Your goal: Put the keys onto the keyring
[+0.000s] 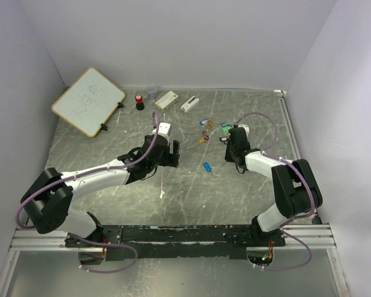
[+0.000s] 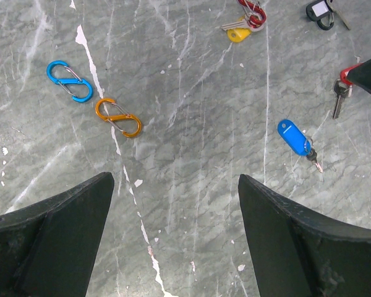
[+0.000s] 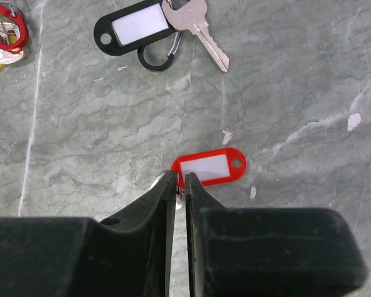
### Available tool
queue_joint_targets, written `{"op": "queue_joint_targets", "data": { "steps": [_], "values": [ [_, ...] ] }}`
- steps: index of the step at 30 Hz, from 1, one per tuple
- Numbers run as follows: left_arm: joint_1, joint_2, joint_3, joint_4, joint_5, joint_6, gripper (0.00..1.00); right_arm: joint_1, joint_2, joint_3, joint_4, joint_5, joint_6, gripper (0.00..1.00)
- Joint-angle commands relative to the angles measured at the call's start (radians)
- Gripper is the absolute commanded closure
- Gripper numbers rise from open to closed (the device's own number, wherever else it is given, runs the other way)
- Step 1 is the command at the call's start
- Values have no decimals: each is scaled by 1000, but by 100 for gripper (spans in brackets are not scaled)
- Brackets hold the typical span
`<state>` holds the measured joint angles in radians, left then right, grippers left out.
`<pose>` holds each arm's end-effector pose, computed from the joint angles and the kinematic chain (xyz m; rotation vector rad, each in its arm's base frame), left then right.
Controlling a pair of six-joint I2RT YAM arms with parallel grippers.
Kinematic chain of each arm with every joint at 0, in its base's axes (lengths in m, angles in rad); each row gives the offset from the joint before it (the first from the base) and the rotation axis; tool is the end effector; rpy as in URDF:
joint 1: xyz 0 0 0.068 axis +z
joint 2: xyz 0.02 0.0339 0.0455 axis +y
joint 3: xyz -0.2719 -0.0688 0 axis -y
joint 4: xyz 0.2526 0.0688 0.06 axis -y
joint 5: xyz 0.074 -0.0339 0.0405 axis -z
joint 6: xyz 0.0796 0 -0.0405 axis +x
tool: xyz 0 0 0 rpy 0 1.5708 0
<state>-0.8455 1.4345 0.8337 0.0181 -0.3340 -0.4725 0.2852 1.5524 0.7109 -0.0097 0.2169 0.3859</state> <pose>0.2516 -0.2445 0.2075 0.2057 2.1366 -0.4201 0.3196 0.0759 0.1229 0.2184 2.3863 0.0504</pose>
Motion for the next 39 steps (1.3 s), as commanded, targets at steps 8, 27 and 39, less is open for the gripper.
{"op": "queue_joint_targets", "data": {
  "steps": [8, 27, 39],
  "values": [
    [2, 4, 1, 12, -16, -8, 8, -6, -40, -11, -10, 19, 9, 100],
    [27, 27, 17, -7, -91, -8, 9, 121, -419, -200, 321, -297, -174, 100],
    [95, 72, 11, 20, -59, -14, 10, 125, -490, -259, 412, -405, -207, 100]
  ]
}}
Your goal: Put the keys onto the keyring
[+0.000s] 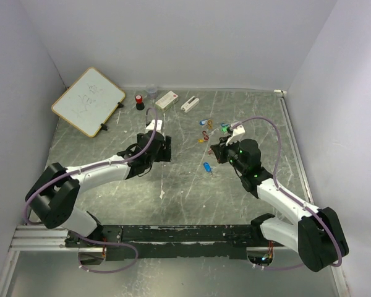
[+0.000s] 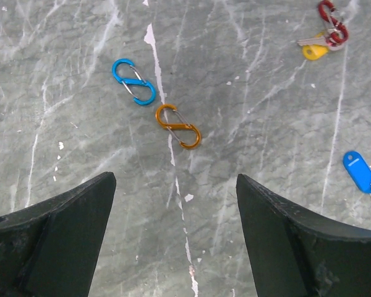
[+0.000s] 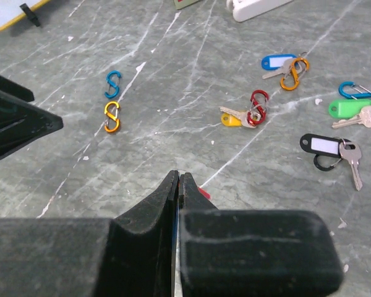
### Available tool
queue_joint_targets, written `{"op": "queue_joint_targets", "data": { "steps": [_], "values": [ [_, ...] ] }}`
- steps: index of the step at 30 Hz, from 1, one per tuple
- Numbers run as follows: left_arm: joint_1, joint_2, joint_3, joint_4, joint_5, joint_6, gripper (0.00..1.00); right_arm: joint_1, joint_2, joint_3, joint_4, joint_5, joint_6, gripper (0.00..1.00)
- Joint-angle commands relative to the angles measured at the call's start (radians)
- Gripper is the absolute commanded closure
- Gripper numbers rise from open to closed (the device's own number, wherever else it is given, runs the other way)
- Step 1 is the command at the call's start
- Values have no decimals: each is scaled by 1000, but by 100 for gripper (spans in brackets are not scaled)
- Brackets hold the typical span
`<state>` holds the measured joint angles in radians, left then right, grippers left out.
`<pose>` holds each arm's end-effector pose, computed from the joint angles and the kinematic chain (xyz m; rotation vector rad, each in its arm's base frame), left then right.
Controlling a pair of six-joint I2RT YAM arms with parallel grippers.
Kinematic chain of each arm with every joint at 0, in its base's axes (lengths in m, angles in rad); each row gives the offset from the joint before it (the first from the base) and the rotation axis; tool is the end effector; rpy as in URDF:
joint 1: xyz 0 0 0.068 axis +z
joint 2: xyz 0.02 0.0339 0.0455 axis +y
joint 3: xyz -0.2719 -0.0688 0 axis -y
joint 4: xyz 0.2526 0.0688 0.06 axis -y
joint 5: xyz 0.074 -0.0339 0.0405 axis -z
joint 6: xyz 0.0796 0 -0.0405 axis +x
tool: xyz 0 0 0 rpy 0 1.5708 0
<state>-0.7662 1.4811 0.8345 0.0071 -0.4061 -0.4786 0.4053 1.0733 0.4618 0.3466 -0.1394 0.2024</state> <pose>0.2750 -0.2210 0.1922 0.0880 2.1617 -0.2704 0.2520 0.1202 0.2165 -0.2882 1.8466 0.5514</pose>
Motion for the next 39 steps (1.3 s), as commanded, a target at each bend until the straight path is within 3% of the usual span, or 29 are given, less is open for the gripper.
{"op": "queue_joint_targets", "data": {
  "steps": [1, 15, 30, 39],
  "values": [
    [19, 39, 15, 31, 19, -9, 10, 5, -9, -9, 53, -51, -24, 100],
    [22, 258, 157, -55, -29, -55, 16, 6, -13, -3, 46, -36, -10, 100],
    [21, 393, 250, -115, -126, -177, 16, 7, -23, -10, 60, -27, 5, 100],
    [7, 445, 278, -121, -178, -256, 22, 7, -24, -12, 66, -20, 8, 100]
  ]
}}
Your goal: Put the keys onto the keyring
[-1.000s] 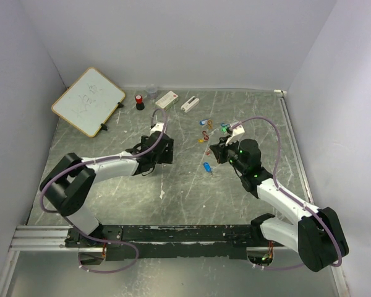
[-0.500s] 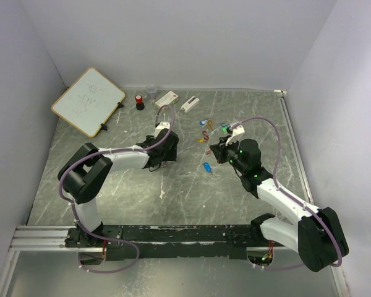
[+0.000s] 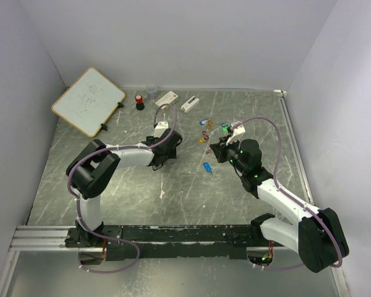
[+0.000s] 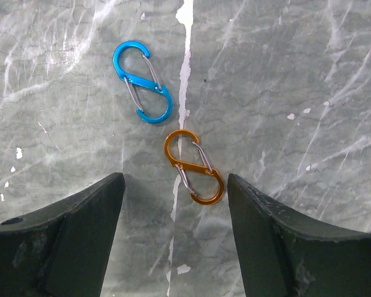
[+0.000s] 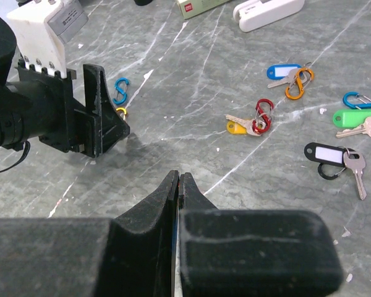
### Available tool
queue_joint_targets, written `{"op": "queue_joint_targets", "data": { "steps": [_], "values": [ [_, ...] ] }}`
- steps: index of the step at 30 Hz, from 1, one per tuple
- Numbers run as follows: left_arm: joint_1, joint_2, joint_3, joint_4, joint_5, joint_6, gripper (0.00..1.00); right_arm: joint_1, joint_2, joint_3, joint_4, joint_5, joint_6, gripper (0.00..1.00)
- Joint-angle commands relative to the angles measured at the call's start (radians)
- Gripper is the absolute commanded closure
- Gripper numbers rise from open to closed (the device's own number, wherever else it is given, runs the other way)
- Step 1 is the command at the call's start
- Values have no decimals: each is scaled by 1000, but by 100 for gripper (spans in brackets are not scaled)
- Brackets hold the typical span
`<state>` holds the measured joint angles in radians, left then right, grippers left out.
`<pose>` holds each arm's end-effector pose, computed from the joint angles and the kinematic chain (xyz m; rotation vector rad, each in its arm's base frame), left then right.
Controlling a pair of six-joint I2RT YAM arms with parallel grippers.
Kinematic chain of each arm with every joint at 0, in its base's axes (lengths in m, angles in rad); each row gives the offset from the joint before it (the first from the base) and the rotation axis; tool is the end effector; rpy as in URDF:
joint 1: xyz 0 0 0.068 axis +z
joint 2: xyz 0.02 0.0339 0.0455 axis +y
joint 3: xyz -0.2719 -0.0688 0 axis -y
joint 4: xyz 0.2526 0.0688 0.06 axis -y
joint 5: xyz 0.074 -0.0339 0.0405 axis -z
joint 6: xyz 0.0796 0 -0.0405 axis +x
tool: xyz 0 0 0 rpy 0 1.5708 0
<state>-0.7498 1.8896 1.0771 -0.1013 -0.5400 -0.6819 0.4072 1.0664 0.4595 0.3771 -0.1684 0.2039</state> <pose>0.3275 -0.2490 0.1169 -0.1392 2.3135 -0.0343 0.2507 0.1227 0.2220 -0.3079 1.8101 0.5845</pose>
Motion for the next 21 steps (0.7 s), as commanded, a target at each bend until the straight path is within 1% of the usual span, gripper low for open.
{"op": "queue_joint_targets", "data": {
  "steps": [1, 9, 21],
  "values": [
    [-14, 46, 43, -13, -50, -56, 23, 4, -16, -9, 35, 10, 8, 100],
    [-45, 111, 100, -75, -105, -70, 25, 4, -21, -9, 31, 13, 7, 100],
    [-48, 28, 6, -90, -130, -39, 28, 5, -23, -12, 33, 11, 12, 100]
  ]
}}
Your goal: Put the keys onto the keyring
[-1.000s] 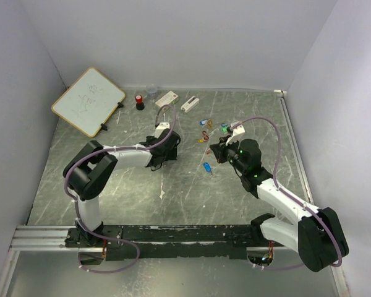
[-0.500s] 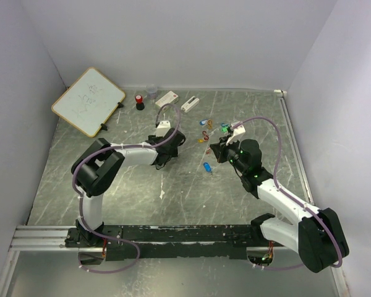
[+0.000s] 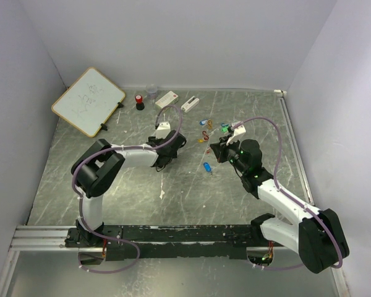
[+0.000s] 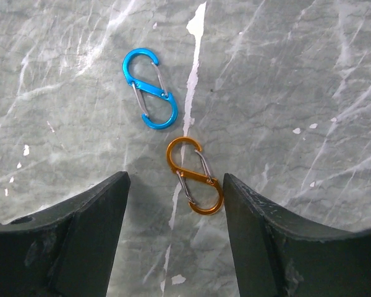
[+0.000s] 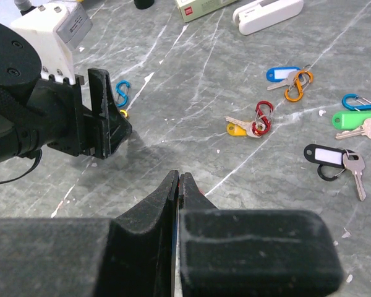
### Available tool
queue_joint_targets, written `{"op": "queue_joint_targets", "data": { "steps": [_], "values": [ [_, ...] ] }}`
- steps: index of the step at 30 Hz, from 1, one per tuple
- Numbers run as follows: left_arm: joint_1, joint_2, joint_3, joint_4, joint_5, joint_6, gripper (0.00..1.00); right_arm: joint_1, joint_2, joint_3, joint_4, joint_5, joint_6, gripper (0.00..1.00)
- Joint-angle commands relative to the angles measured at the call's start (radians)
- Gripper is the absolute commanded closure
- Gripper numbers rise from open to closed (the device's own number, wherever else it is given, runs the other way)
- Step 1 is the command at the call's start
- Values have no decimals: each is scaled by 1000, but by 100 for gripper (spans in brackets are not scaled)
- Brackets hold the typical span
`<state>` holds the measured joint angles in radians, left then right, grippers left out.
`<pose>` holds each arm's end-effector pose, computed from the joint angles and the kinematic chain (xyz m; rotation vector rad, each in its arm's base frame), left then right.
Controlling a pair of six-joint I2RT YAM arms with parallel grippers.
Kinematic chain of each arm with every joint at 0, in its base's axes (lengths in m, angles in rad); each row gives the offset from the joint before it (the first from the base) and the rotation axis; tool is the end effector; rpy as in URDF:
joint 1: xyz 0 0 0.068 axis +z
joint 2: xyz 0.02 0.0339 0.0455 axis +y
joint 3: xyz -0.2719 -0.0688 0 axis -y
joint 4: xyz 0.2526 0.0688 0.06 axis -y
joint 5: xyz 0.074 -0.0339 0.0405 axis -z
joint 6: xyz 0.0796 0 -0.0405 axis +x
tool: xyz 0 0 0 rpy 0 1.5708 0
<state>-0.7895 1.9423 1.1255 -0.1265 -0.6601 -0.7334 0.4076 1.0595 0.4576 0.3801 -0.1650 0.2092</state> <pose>0.3274 -0.2608 0.1130 -0.1870 2.2574 0.0543 0.2500 0.1222 0.2235 -0.3007 1.8034 0.5865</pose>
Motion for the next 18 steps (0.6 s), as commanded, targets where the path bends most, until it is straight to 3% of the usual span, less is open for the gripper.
{"op": "queue_joint_targets", "data": {
  "steps": [1, 18],
  "values": [
    [-8, -32, -50, -64, -10, 16, 28, 4, -16, -10, 30, 7, 6, 100],
    [-8, -73, -116, 35, 56, 147, 31, 4, -12, -7, 28, 11, 4, 100]
  ]
}}
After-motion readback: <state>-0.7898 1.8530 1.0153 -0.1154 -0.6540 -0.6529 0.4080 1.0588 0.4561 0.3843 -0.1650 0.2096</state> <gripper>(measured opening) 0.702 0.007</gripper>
